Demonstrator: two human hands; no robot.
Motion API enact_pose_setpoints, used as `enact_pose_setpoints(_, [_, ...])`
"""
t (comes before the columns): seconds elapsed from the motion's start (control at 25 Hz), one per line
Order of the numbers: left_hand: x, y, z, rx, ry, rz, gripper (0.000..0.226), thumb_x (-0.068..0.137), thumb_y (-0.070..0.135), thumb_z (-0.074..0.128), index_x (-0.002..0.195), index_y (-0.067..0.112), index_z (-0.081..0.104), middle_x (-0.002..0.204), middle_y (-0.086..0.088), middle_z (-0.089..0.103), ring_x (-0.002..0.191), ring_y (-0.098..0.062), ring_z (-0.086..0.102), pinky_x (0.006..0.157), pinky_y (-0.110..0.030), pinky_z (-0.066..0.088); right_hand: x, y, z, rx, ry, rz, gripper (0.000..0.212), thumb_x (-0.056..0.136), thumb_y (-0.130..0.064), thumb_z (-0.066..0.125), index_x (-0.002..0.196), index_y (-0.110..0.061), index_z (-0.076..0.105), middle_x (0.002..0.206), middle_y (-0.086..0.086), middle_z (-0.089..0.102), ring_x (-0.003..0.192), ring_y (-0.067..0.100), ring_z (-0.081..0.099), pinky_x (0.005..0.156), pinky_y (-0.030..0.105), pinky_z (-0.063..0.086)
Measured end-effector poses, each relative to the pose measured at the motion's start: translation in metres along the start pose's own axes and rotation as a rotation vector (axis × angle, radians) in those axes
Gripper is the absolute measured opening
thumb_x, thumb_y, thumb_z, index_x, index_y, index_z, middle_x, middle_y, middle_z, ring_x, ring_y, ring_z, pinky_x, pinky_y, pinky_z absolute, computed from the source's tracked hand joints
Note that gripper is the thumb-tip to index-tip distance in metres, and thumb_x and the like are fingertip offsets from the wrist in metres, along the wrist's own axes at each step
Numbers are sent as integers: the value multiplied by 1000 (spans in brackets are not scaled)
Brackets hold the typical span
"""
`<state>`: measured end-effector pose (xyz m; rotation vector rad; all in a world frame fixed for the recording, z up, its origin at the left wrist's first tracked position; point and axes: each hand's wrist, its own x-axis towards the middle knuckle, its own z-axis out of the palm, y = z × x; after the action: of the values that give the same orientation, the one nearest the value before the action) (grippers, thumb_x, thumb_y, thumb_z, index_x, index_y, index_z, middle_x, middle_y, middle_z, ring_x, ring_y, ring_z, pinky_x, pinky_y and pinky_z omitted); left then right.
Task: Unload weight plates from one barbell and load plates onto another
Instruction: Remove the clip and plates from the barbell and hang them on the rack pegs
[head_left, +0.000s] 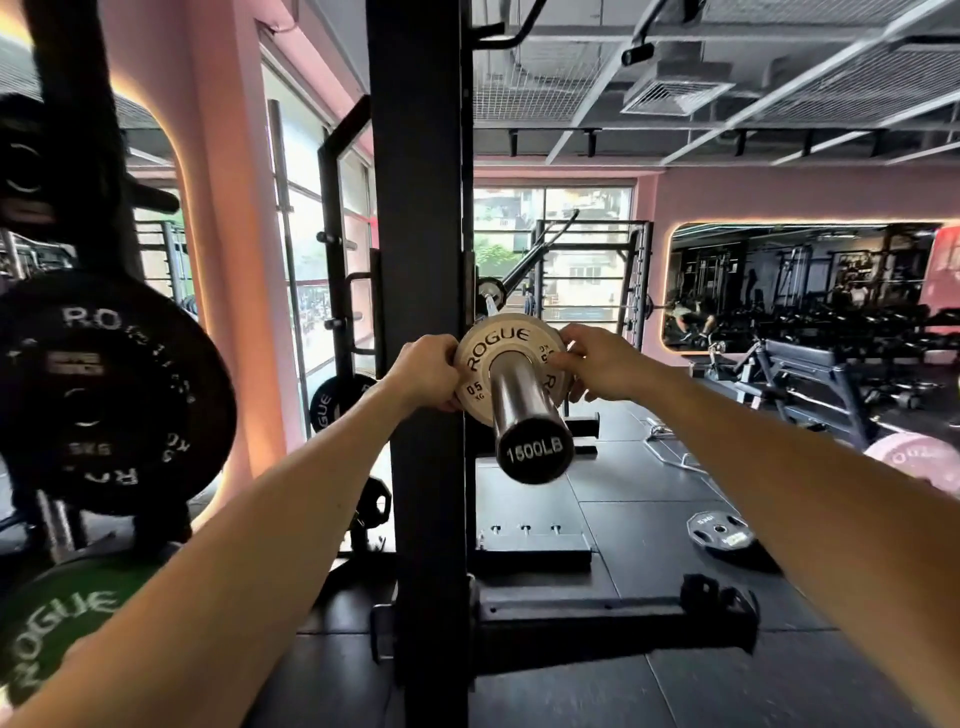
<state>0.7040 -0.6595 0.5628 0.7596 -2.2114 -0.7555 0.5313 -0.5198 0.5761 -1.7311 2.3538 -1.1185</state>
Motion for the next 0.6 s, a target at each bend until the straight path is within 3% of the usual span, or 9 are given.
enact_pose_setpoints(0.16, [-74,25,-17,-15,-5,-7,10,88,3,62,91,12,60,95,-14,69,72,-26,73,59,-42,62,-72,-29,-13,-14,0,-20,5,97,-25,53,98,-21,51,82,1,63,57,22,66,54,30,50])
enact_pose_setpoints(0.4, [-176,65,-41,33,27,2,20,89,1,63,79,17,56,88,-11,68,69,-23,72,55,-34,61,-165,-71,-35,-14,-2,-51,9,96,-21,56,88,-24,52,78,1,62,57,24,62,54,27,44])
enact_pose_setpoints(0.6, [-216,73,-88,147,87,9,13,86,-2,62,98,1,63,99,-15,68,84,-32,70,68,-46,61,-204,-119,-36,67,-5,-86,6,94,-20,59,94,-16,55,76,4,63,50,20,59,53,26,44])
